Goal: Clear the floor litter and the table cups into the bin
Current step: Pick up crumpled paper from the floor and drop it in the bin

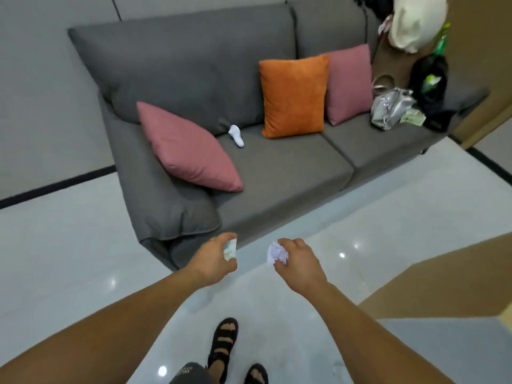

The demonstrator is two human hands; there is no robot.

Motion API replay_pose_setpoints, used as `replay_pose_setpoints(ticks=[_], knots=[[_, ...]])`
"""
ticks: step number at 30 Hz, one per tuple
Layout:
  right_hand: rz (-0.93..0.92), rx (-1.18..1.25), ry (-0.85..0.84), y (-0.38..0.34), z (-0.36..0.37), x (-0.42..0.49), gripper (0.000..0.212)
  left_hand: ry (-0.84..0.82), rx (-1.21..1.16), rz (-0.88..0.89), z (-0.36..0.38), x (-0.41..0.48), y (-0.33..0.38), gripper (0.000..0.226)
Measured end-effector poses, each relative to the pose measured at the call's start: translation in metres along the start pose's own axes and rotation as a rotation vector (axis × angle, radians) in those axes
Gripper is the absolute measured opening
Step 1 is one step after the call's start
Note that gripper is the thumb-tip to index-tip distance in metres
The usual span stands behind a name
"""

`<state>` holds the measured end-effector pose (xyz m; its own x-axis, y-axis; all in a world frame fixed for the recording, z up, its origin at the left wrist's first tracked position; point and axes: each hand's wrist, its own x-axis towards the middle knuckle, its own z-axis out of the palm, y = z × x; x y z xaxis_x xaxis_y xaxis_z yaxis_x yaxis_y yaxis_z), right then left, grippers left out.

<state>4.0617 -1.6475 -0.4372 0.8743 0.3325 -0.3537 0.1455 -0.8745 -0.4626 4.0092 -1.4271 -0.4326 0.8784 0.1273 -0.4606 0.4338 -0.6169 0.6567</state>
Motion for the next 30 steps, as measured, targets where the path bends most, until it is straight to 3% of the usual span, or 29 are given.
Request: replay_pose_setpoints(ticks=[8, 14, 20, 24, 30], knots=[[-0.308, -0.182, -0.043, -0.131, -0.016, -0.012, 0.042, 0.234, 0.052, -0.04, -0.089, -0.089, -0.022, 0.065], [-0.557, -0.275, -0.12, -0.246, 0.01, -0.021, 0.047, 0.387, -0.055, -0.127, -0.151, -0.147, -0.088, 0.065], [-0.695, -0.342, -0.221, -0.379, 0.071, -0.026, 0.038, 0.533, -0.195, -0.261, -0.225, -0.204, -0.197, 0.067], [-0.776, -0.377, -0.273, -0.472, 0.128, -0.035, 0.05, 0.606, -0.24, -0.345, -0.278, -0.251, -0.272, 0.069], [-0.93, -0.39, -0.323, -0.599, 0.211, -0.051, 0.051, 0.704, -0.24, -0.432, -0.347, -0.303, -0.364, 0.071]])
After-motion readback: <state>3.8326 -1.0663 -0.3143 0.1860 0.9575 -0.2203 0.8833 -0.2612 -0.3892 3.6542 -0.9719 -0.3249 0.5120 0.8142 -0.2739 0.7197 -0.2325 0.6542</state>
